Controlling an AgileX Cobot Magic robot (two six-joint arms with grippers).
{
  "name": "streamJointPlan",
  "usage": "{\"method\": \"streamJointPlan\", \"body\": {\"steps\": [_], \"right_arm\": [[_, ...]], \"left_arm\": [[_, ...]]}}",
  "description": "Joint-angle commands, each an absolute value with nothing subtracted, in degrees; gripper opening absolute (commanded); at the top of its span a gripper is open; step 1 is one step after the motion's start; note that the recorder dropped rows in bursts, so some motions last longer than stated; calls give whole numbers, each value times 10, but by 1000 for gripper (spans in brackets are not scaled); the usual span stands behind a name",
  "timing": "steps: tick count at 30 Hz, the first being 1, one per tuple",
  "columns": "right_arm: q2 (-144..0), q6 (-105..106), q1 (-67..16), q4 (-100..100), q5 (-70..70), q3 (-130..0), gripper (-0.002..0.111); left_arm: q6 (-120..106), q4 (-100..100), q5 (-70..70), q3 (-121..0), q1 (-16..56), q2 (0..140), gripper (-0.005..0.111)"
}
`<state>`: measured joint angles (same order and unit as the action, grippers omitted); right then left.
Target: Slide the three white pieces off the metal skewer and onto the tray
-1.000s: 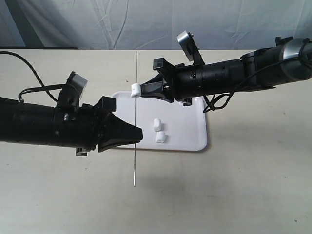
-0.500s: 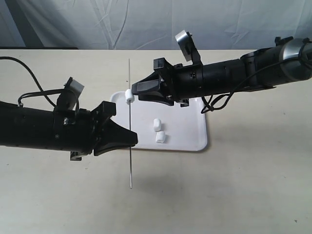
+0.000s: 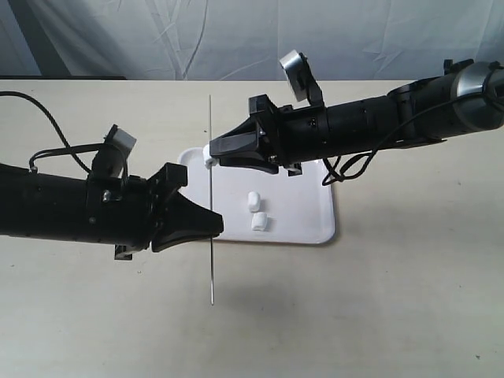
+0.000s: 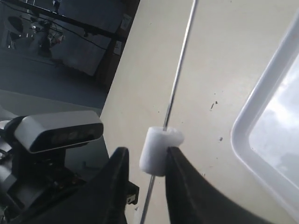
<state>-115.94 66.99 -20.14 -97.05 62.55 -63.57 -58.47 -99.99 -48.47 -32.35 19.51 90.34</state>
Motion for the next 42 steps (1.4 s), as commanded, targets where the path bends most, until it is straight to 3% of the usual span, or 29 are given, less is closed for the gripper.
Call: {"method": "streamJointPlan", "body": {"steps": [1,11,18,42], "right_arm": [[-1155,672,-202,-965,639,-637,27],[-1155,660,-202,-953,632,-637,26],[-1155,668,-202,-954,633,-637,-1],[-1155,696,-202,-999,530,-637,-1]], "left_arm": [[-584,-999,-497,-321,195,900,0],[-587,-999,-510,-321,195,900,0],[-587,-999,-510,-321,195,900,0],[-564,-947,-542,-321,222,900,0]]}}
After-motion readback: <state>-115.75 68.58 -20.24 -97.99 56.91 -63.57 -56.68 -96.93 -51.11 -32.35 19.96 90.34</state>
